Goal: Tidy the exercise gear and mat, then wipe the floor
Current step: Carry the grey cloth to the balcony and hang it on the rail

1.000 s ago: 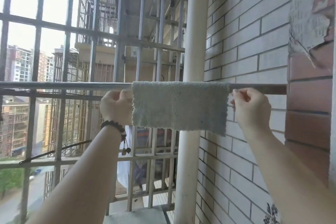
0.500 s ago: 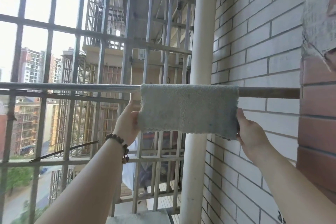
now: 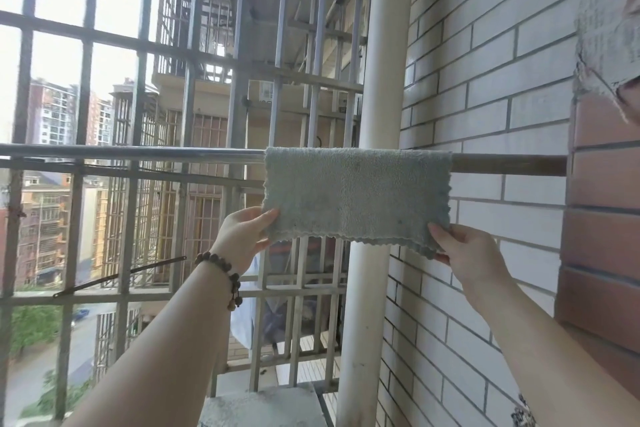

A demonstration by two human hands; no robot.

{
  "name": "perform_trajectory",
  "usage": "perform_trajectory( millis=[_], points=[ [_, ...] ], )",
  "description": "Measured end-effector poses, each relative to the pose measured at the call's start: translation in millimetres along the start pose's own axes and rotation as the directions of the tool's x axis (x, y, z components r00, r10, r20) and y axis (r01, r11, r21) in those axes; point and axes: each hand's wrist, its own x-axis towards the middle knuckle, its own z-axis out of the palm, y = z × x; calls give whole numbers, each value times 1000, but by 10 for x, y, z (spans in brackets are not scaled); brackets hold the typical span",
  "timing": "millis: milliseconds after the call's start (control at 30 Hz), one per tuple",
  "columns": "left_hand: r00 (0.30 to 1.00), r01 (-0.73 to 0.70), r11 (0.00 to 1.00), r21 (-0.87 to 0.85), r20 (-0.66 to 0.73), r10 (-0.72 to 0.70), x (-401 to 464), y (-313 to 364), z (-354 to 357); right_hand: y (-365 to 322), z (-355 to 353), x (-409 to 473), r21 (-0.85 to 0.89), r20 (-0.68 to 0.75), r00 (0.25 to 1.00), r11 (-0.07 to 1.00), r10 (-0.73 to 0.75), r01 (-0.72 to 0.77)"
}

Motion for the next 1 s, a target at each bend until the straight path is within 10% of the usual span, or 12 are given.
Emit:
perform_trajectory(
  millis=[300, 600, 1000],
  points=[
    [993, -32, 999, -30, -111, 28, 27, -54, -35, 100, -17, -40, 78, -47, 998, 996, 36, -33],
    [938, 298, 943, -150, 230, -260, -258, -442, 404, 211, 521, -295, 438, 266, 927, 823, 266, -361],
    [977, 213, 933, -291, 78, -199, -258, -390, 645, 198, 749, -206, 558, 112, 948, 771, 297, -307]
  ],
)
